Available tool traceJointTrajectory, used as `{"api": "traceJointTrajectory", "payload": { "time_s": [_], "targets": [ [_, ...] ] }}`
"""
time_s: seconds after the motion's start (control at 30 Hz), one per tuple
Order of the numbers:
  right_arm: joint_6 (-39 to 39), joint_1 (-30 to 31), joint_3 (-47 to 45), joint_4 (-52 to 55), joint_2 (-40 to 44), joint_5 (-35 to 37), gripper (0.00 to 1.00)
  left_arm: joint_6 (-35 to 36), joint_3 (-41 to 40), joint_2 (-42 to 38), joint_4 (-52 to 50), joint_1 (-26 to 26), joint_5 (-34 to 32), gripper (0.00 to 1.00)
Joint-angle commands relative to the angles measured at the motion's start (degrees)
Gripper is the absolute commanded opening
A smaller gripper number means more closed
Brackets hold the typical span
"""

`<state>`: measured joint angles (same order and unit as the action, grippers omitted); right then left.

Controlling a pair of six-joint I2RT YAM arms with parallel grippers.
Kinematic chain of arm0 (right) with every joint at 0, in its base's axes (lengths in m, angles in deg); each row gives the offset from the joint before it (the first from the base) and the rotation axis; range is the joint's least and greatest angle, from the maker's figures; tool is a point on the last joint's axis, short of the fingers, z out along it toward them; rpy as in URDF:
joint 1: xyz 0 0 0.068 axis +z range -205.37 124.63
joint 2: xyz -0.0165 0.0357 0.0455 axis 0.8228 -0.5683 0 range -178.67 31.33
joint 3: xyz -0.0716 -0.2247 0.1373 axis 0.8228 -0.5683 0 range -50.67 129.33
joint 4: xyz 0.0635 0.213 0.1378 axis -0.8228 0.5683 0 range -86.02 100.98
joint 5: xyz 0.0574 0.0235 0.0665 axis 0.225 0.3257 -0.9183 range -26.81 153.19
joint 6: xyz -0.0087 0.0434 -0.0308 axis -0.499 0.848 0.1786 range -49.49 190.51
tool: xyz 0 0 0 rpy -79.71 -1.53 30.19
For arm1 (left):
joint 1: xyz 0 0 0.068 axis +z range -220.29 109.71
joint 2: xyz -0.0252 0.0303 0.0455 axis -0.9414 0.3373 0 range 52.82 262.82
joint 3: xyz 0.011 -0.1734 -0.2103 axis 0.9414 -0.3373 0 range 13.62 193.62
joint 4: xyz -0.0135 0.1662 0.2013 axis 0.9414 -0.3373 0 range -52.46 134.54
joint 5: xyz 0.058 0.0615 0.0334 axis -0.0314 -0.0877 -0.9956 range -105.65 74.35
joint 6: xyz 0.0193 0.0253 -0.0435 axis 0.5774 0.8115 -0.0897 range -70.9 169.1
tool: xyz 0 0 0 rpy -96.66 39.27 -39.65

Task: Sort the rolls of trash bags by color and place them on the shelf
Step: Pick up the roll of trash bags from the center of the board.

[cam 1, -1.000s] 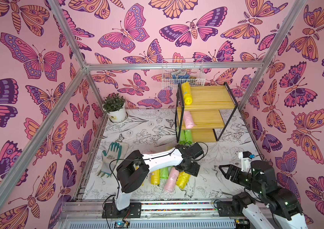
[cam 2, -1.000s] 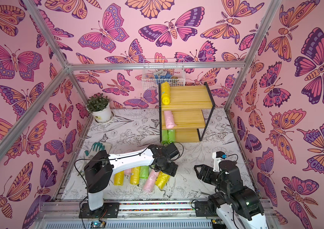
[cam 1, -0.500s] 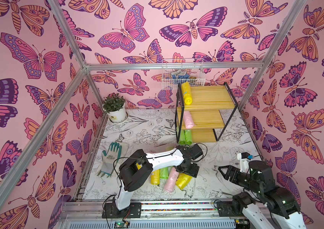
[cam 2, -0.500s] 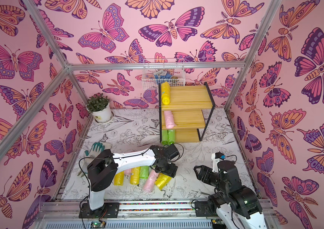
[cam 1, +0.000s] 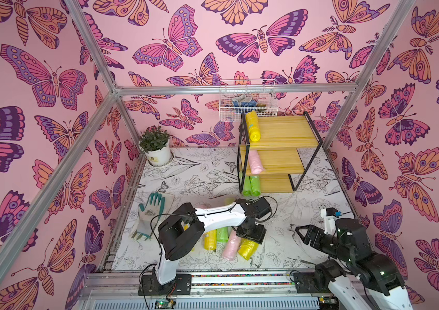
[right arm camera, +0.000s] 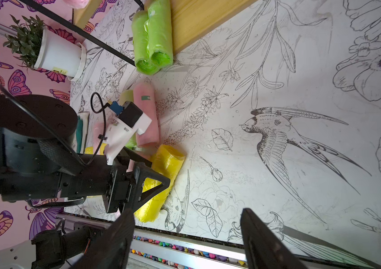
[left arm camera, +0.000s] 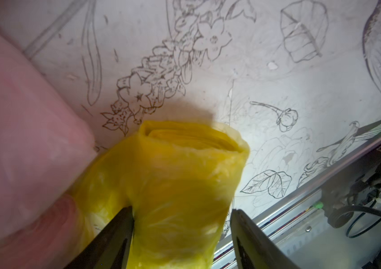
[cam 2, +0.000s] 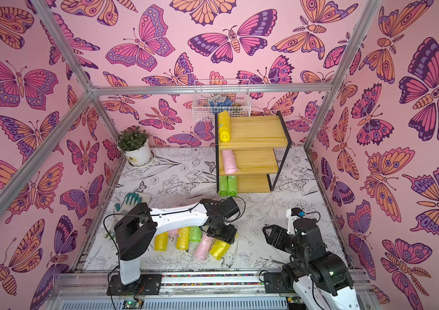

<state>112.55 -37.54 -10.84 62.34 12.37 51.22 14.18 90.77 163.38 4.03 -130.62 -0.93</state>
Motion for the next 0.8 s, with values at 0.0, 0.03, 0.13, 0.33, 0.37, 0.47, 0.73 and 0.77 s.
{"api": "traceJointTrajectory", "payload": {
  "time_s": [0.0, 0.03, 0.13, 0.33, 0.37, 0.47, 0.73, 0.77],
  "targets": [
    [0.6, 0.2, -0.3, 1.7, 0.7, 1.2, 0.74, 0.4, -1.7, 0.4, -1.7, 0.1, 2.5, 0.71],
    [0.6, 0.2, -0.3, 1.7, 0.7, 1.2, 0.74, 0.3, -1.8, 0.6, -1.8, 0.1, 2.5, 0.71],
    [0.6, 0.3, -0.4, 1.7, 0.7, 1.4, 0.74, 0.3, -1.6, 1.0, -1.9, 0.1, 2.8, 0.70],
    [0.5, 0.3, -0.5, 1.9, 0.8, 1.9, 0.74, 0.5, -0.7, 2.4, -2.5, 0.0, 3.3, 0.60],
    [0.5, 0.2, -0.5, 2.0, 0.8, 1.9, 0.74, 0.5, -0.5, 2.8, -2.7, 0.0, 3.4, 0.57],
    [0.3, 0.2, -0.3, 2.4, 0.9, 2.3, 0.74, 0.3, -0.1, 3.5, -3.2, 0.1, 3.3, 0.45],
    [-0.5, 0.2, 1.1, 2.7, 0.1, 3.6, 0.72, 0.5, 0.6, 3.9, -3.5, 0.1, 3.9, 0.00],
    [-0.8, 0.2, 1.9, 2.8, -0.1, 4.6, 0.72, 0.3, 0.7, 3.7, -3.6, 0.1, 4.0, 0.00]
  ]
}}
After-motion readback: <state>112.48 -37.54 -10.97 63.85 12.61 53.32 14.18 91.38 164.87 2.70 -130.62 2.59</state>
